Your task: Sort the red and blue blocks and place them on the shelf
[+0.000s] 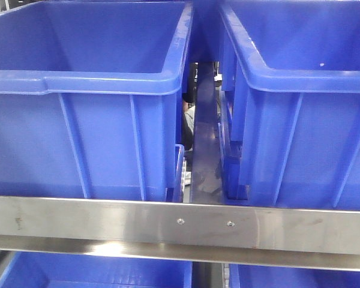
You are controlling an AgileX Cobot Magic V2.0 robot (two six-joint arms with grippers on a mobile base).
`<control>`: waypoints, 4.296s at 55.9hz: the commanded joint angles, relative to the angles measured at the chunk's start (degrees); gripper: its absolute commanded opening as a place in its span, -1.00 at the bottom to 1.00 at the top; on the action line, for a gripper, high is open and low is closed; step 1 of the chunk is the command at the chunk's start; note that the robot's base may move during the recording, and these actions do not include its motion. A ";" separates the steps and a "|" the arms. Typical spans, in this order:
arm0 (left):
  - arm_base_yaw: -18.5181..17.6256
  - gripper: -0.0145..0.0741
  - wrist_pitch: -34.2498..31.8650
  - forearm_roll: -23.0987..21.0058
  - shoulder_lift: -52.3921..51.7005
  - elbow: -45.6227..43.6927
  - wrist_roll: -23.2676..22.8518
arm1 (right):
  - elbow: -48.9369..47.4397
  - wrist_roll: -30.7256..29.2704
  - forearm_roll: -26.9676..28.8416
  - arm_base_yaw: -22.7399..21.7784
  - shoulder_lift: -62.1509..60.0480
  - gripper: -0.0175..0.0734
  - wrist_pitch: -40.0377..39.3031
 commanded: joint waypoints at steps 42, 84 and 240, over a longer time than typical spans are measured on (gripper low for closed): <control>-1.92 0.00 -4.49 1.44 16.37 -17.32 -0.12 | -13.31 0.02 -0.62 -0.13 18.51 0.21 -1.85; -17.08 0.00 -22.00 -0.33 50.18 -22.61 -0.23 | -20.26 0.02 -0.67 3.26 47.73 0.21 -17.77; -5.06 -0.48 19.40 3.79 -14.36 -7.69 -0.38 | -5.11 -0.03 4.87 3.26 -3.59 -0.49 6.03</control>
